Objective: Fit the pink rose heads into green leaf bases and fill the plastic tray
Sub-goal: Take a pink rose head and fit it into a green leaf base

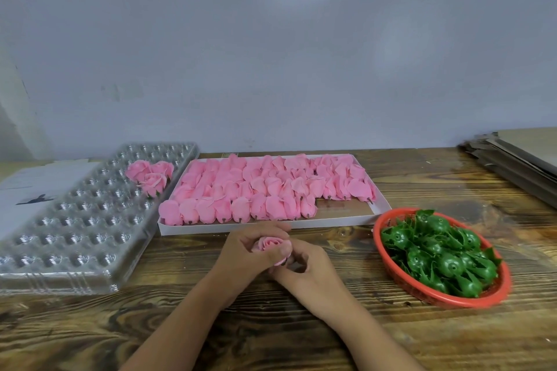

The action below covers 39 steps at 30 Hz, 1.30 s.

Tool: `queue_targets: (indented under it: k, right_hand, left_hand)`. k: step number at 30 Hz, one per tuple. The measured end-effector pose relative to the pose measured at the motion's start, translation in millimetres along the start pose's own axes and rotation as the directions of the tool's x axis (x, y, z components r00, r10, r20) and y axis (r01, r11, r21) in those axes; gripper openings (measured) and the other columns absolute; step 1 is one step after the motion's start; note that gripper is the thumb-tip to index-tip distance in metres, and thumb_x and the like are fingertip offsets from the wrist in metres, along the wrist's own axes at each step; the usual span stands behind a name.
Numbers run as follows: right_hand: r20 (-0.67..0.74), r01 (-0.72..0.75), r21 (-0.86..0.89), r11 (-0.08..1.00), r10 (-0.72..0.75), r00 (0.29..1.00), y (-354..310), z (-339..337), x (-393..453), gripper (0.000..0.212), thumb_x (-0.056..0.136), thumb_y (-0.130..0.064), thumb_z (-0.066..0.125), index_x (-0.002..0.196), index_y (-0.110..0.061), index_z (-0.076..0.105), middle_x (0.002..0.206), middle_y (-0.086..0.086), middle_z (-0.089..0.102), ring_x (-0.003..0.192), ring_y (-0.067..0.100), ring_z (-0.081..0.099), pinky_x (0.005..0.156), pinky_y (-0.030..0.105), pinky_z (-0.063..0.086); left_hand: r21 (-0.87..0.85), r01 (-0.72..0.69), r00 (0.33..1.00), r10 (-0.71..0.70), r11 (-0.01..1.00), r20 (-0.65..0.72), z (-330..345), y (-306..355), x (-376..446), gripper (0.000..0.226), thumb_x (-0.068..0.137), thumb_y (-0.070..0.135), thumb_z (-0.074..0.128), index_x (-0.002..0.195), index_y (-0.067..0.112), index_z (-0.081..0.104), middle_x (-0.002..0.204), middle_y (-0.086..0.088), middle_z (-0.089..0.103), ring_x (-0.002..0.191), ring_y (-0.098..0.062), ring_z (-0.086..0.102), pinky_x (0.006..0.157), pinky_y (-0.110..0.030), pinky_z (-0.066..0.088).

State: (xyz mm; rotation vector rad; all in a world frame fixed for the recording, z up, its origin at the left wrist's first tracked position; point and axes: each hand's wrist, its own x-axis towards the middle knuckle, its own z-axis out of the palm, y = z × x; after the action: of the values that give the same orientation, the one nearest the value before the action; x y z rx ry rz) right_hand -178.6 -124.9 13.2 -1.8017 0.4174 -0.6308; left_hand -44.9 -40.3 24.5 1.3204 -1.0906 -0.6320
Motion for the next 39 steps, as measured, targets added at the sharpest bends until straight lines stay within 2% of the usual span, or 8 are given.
queue_targets:
  k: [6,13,19,24,31,33,36,39]
  right_hand:
    - [0.006,0.026,0.015,1.000,-0.026,1.000,-1,0,0,0.032,0.085,-0.018,0.065,0.114,-0.029,0.072,0.108,-0.011,0.074,0.104,0.007,0.068,0.093,0.029,0.054]
    - [0.078,0.008,-0.024,1.000,-0.006,0.997,1,0,0,0.023,0.082,-0.020,0.064,0.099,-0.034,0.072,0.078,-0.011,0.060,0.074,0.004,0.048,0.070,0.026,0.040]
    - [0.174,0.018,-0.049,0.999,-0.009,0.985,-2,-3,-2,0.022,0.091,-0.014,0.062,0.109,-0.024,0.070,0.104,0.014,0.069,0.098,0.033,0.061,0.090,0.044,0.048]
    - [0.164,0.032,-0.057,0.998,-0.022,0.986,-3,-5,-1,0.024,0.093,-0.013,0.063,0.089,-0.036,0.066,0.085,-0.004,0.064,0.081,0.009,0.056,0.077,0.028,0.046]
    - [0.112,0.023,-0.029,0.999,-0.019,0.994,-2,-5,0,0.030,0.088,-0.019,0.061,0.113,-0.031,0.070,0.104,-0.016,0.071,0.099,0.001,0.064,0.084,0.014,0.047]
    - [0.084,0.038,-0.046,0.998,-0.034,0.996,0,-4,1,0.028,0.089,-0.020,0.064,0.113,-0.033,0.070,0.101,-0.016,0.071,0.093,0.001,0.063,0.080,0.016,0.048]
    - [0.071,0.028,-0.076,0.997,-0.023,0.997,4,-1,2,0.024,0.089,-0.016,0.067,0.109,-0.029,0.071,0.095,0.004,0.071,0.083,0.018,0.060,0.081,0.039,0.051]
    - [0.114,0.032,-0.111,0.993,-0.019,0.993,7,1,1,0.019,0.088,-0.015,0.067,0.105,-0.024,0.070,0.094,0.011,0.069,0.086,0.030,0.060,0.084,0.047,0.050]
  left_hand:
    - [0.067,0.057,0.996,-0.061,0.996,0.060,-1,3,-1,0.042,0.068,0.046,0.083,0.109,0.039,0.076,0.112,0.009,0.076,0.106,-0.008,0.069,0.086,-0.016,0.052]
    - [-0.128,0.110,0.994,-0.107,0.986,0.026,-8,9,-1,0.064,0.059,0.076,0.082,0.105,0.032,0.079,0.119,0.000,0.073,0.098,-0.018,0.070,0.084,-0.027,0.058]
    - [-0.099,0.089,0.995,-0.083,0.991,0.063,-10,9,-1,0.043,0.060,0.058,0.089,0.082,0.021,0.082,0.118,-0.002,0.075,0.113,-0.017,0.068,0.087,-0.024,0.055]
    - [-0.073,0.077,0.991,-0.068,0.994,0.112,-8,7,-2,0.026,0.070,0.037,0.085,0.092,0.024,0.082,0.119,-0.003,0.074,0.113,-0.020,0.069,0.089,-0.028,0.056]
    - [0.049,0.104,0.977,-0.111,0.993,0.181,-6,4,-2,0.048,0.068,0.042,0.088,0.113,0.032,0.076,0.112,-0.003,0.076,0.109,-0.021,0.069,0.092,-0.031,0.055]
    - [0.025,0.096,0.979,-0.099,0.995,0.176,-6,5,-1,0.056,0.065,0.050,0.090,0.116,0.031,0.075,0.115,-0.003,0.074,0.111,-0.022,0.069,0.093,-0.032,0.055]
    - [-0.040,0.079,0.990,-0.074,0.996,0.122,-8,8,-2,0.064,0.064,0.073,0.081,0.114,0.033,0.076,0.111,-0.010,0.073,0.104,-0.017,0.070,0.089,-0.025,0.054]
    - [-0.097,0.067,0.995,-0.060,0.993,0.078,-10,8,-2,0.050,0.067,0.069,0.081,0.097,0.029,0.081,0.109,-0.012,0.076,0.108,-0.017,0.070,0.088,-0.020,0.053]
